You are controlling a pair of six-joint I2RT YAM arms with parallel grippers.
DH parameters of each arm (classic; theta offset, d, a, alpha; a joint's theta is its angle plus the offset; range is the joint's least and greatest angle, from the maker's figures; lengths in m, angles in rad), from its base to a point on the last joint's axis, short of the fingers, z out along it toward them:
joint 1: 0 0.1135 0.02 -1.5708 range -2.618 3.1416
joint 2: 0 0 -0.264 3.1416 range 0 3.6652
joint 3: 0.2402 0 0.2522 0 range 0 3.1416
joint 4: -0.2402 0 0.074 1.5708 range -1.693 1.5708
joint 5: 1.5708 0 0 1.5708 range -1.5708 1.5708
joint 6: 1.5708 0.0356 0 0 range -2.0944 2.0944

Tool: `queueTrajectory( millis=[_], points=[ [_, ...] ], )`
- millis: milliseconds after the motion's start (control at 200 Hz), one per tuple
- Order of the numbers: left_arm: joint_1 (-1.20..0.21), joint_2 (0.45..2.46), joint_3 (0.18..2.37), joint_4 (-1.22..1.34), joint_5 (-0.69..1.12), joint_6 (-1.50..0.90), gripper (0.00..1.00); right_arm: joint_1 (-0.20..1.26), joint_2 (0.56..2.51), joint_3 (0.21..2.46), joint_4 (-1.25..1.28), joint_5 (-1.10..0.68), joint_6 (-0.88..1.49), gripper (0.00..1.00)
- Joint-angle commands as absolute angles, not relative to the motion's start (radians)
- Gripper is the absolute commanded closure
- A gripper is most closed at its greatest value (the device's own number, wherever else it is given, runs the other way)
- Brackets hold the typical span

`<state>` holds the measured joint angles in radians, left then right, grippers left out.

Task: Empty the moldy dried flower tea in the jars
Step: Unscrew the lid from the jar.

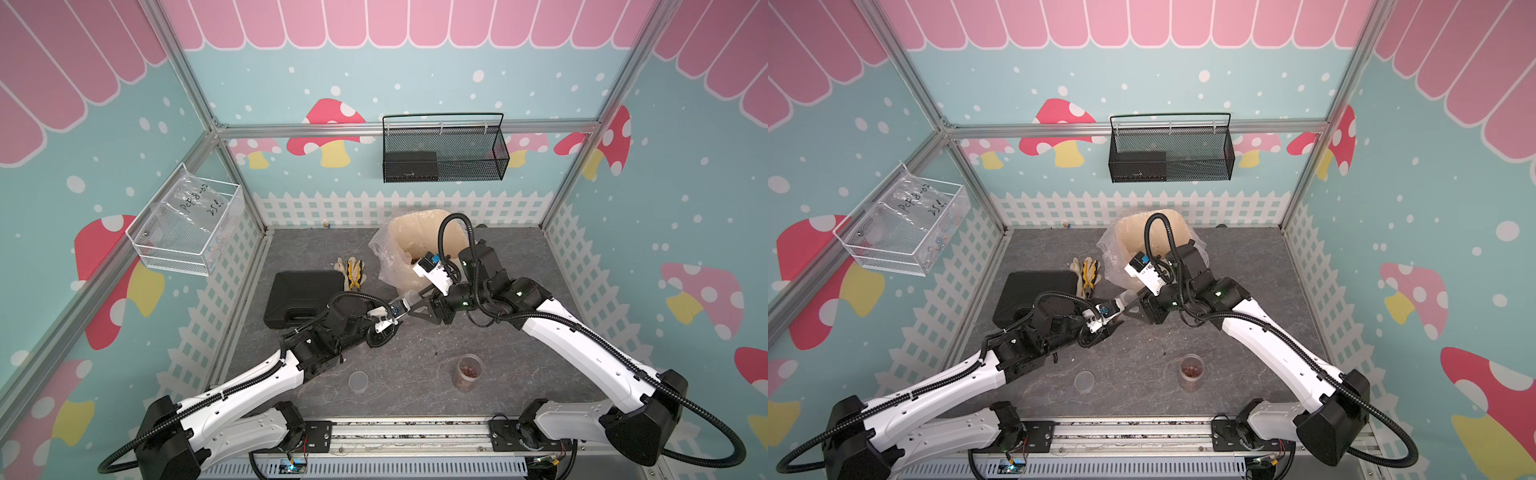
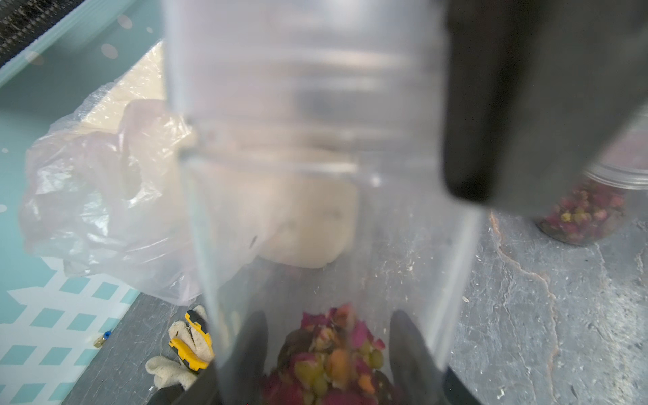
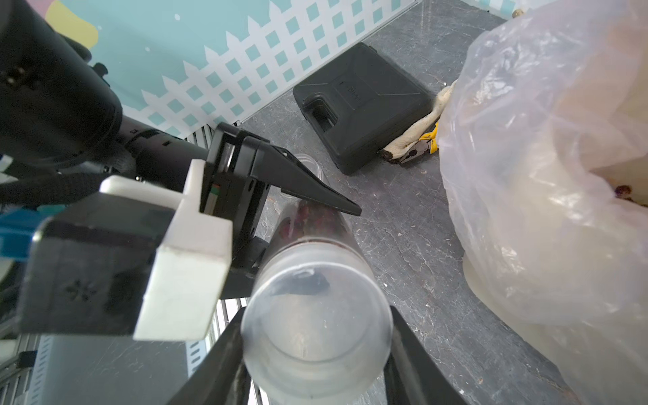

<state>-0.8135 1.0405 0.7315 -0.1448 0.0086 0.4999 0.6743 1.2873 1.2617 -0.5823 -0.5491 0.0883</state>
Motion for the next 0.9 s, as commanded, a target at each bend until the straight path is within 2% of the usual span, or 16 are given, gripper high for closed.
queueTrajectory(
  millis=[0,300,400,600,640,705,750,845,895],
  points=[
    [-0.828,1.026,0.743,-0.147,0.167,0.515,1.00,0.670,1.279,1.271,-0.566,-0.547,-0.099,0.70],
    [-0.828,1.086,0.795,-0.289,0.369,0.499,1.00,0.670,1.136,1.136,-0.477,-0.437,-0.746,0.76],
    [-0.828,1.101,0.799,-0.299,0.372,0.497,1.00,0.671,1.153,1.146,-0.478,-0.410,-0.809,0.76],
    [-0.828,1.084,0.789,-0.294,0.361,0.503,1.00,0.670,1.170,1.148,-0.482,-0.486,-0.860,0.74],
    [-0.829,1.079,0.786,-0.286,0.347,0.502,1.00,0.671,1.167,1.143,-0.467,-0.491,-0.832,0.65],
    [-0.828,1.071,0.777,-0.260,0.306,0.499,1.00,0.670,1.170,1.158,-0.442,-0.490,-0.732,0.40],
    [-0.828,1.065,0.768,-0.238,0.265,0.499,1.00,0.670,1.169,1.172,-0.445,-0.506,-0.673,0.28],
    [-0.829,1.048,0.751,-0.194,0.173,0.503,1.00,0.670,1.126,1.168,-0.436,-0.574,-0.574,0.09],
    [-0.828,1.041,0.745,-0.179,0.143,0.505,1.00,0.670,1.087,1.145,-0.408,-0.606,-0.509,0.05]
  ],
)
